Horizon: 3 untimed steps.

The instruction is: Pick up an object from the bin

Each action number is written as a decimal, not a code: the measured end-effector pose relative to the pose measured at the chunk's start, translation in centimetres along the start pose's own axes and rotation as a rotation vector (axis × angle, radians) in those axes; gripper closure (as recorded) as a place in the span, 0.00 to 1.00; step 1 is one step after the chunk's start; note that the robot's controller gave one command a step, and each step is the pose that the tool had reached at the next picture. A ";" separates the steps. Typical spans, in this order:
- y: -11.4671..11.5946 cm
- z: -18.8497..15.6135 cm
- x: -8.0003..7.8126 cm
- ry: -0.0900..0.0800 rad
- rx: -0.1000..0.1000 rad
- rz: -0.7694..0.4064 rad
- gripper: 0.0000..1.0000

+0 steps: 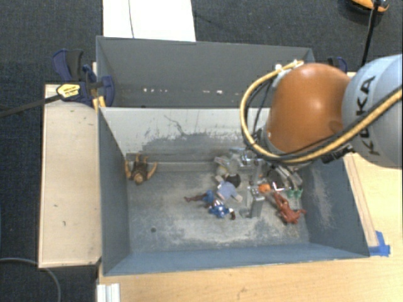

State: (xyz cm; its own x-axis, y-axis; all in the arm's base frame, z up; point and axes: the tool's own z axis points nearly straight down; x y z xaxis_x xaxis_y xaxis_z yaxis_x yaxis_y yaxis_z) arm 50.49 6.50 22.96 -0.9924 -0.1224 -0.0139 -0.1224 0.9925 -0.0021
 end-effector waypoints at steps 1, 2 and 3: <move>0.4 7.2 -6.4 0.019 -0.004 0.029 1.00; 0.4 7.2 -6.5 0.017 -0.004 0.028 0.00; 0.4 7.2 -6.5 0.017 -0.004 0.028 0.00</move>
Offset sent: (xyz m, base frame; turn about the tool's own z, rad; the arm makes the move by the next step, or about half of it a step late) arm 0.0000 0.0000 0.0000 0.0000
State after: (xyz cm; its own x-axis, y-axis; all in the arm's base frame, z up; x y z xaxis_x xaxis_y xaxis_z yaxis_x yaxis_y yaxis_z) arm 56.94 7.70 15.88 -0.9955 -0.0948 0.0030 -0.0948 0.9955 0.0017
